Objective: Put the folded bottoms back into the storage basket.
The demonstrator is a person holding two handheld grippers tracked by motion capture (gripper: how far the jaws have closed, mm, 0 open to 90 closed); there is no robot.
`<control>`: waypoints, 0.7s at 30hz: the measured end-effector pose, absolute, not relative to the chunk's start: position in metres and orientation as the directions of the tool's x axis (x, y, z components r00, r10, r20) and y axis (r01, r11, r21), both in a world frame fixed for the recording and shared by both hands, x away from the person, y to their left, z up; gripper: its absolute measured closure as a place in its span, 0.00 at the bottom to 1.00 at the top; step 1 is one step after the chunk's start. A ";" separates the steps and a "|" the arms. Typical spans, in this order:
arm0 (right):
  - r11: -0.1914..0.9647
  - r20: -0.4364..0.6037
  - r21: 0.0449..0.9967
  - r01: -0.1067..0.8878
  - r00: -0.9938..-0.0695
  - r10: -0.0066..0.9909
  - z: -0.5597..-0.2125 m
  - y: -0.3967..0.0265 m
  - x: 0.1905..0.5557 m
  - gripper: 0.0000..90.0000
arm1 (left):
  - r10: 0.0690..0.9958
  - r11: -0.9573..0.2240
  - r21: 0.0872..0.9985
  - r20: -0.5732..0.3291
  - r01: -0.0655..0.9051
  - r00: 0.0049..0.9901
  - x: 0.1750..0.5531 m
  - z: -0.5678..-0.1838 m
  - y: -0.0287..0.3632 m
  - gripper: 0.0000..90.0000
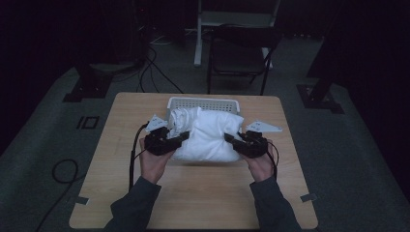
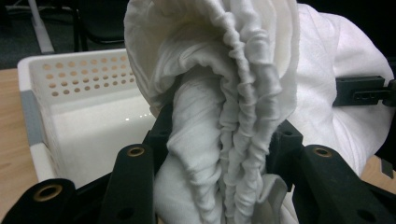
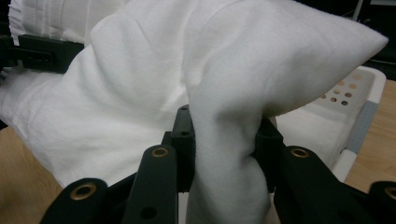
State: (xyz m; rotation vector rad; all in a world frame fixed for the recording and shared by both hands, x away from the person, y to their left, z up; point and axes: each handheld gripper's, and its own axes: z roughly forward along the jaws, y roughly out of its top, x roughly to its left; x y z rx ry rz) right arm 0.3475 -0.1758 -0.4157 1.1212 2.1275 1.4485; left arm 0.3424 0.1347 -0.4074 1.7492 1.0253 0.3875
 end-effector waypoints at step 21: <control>0.150 0.157 0.898 0.414 -0.620 0.769 -0.398 -0.170 0.391 0.78 | 0.807 -0.108 0.894 -0.176 0.434 0.564 0.386 -0.396 0.136 0.62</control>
